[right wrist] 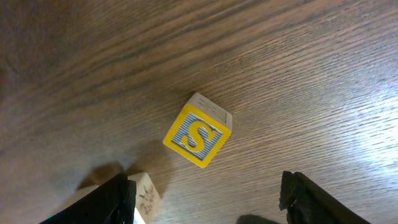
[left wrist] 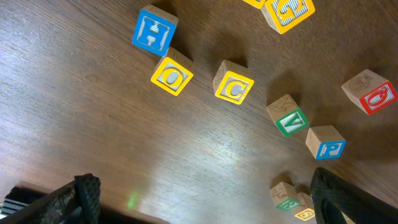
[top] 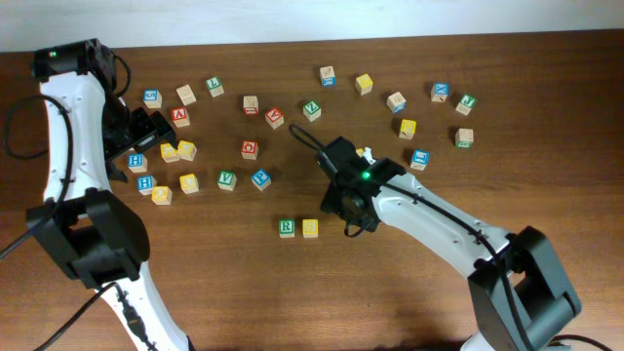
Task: Spell out RSS
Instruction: 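Carry the S block and place it right of the first S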
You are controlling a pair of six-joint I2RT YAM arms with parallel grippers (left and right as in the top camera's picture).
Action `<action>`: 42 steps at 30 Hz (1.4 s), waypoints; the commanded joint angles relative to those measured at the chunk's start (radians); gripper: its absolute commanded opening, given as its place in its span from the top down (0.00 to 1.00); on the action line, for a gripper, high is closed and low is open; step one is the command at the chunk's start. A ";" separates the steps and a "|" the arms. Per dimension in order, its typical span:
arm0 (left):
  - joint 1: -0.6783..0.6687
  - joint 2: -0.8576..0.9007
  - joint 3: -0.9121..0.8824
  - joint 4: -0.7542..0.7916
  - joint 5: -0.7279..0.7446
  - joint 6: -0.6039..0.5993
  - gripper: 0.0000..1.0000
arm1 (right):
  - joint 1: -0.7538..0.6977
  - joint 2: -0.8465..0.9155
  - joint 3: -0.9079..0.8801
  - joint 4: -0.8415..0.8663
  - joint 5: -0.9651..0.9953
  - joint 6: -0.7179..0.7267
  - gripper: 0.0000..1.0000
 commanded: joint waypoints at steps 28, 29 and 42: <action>0.007 -0.008 0.000 -0.001 0.003 0.012 0.01 | -0.003 0.141 -0.003 -0.068 -0.185 -0.573 0.71; 0.007 -0.008 0.000 -0.001 0.003 0.012 0.01 | -0.003 0.141 -0.003 -0.053 -0.187 -0.573 0.71; 0.007 -0.008 0.000 -0.001 0.003 0.012 0.01 | -0.005 0.141 -0.003 0.005 -0.060 -0.569 0.57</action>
